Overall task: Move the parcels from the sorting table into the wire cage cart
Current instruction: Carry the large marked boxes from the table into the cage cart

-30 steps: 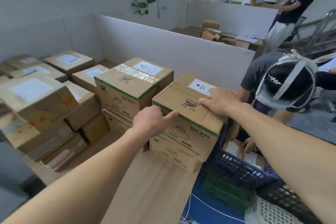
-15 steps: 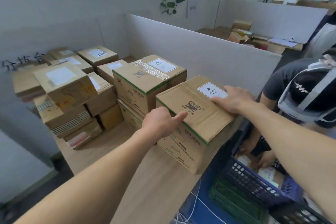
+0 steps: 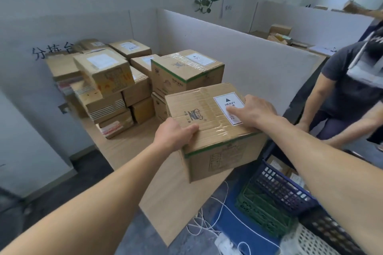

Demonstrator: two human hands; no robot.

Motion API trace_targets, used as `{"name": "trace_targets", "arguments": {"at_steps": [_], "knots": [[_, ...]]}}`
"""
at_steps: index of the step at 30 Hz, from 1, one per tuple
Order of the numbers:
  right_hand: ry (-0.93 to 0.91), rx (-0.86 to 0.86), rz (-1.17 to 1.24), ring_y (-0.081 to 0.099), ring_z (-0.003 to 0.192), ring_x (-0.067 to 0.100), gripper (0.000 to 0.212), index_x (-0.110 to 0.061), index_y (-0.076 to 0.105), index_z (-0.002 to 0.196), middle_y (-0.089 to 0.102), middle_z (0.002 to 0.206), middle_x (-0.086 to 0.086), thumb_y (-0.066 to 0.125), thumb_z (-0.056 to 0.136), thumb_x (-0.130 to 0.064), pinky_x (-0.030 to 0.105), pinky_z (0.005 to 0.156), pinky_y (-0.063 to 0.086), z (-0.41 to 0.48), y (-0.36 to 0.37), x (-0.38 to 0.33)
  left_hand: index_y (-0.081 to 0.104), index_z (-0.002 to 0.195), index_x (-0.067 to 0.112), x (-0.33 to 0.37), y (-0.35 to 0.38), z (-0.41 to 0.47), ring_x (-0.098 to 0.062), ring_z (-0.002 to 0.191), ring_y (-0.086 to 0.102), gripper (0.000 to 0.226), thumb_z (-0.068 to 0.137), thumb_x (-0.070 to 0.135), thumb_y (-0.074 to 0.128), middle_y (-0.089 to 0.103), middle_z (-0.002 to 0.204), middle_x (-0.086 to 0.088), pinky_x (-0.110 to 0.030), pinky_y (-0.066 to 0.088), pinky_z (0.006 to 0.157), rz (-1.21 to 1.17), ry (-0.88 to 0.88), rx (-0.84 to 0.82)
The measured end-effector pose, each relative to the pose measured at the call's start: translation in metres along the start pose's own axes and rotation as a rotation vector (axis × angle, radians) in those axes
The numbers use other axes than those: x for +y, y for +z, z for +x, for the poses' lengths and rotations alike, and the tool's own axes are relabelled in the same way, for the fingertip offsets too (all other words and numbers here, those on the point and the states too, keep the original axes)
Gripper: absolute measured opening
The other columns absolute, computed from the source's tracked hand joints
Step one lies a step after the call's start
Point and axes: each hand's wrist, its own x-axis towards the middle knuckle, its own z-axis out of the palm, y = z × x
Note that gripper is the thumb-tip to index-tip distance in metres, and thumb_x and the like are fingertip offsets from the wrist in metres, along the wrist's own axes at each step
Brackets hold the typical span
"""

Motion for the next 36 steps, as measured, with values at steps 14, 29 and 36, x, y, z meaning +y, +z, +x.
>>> {"name": "trace_targets", "arguments": {"at_steps": [14, 29, 36], "knots": [[-0.129, -0.18, 0.135, 0.057, 0.083, 0.019, 0.045, -0.029, 0.053, 0.1, 0.061, 0.095, -0.007, 0.06, 0.08, -0.068, 0.034, 0.058, 0.037, -0.118, 0.081, -0.113, 0.066, 0.09, 0.03, -0.129, -0.087, -0.103, -0.012, 0.086, 0.066, 0.027, 0.081, 0.053, 0.075, 0.069, 0.094, 0.012, -0.035, 0.058, 0.08, 0.058, -0.249, 0.135], [-0.155, -0.424, 0.344, 0.06, 0.094, 0.016, 0.039, -0.029, 0.055, 0.114, 0.068, 0.109, -0.011, 0.069, 0.084, -0.049, 0.036, 0.077, 0.047, -0.117, 0.188, -0.111, 0.058, 0.092, 0.032, -0.206, -0.06, -0.117, -0.013, 0.094, 0.063, 0.029, 0.074, 0.038, 0.08, 0.062, 0.091, 0.019, -0.034, 0.05, 0.078, -0.095, -0.551, 0.27], [-0.198, -0.585, 0.43, 0.059, 0.119, 0.022, 0.074, -0.03, 0.038, 0.143, 0.063, 0.129, -0.014, 0.072, 0.08, -0.052, 0.047, 0.099, 0.048, -0.106, 0.199, -0.104, 0.045, 0.132, 0.034, -0.212, -0.045, -0.127, -0.012, 0.103, 0.06, 0.076, 0.067, 0.05, 0.081, 0.059, 0.106, 0.022, -0.033, 0.049, 0.086, -0.101, -0.595, 0.341]]}}
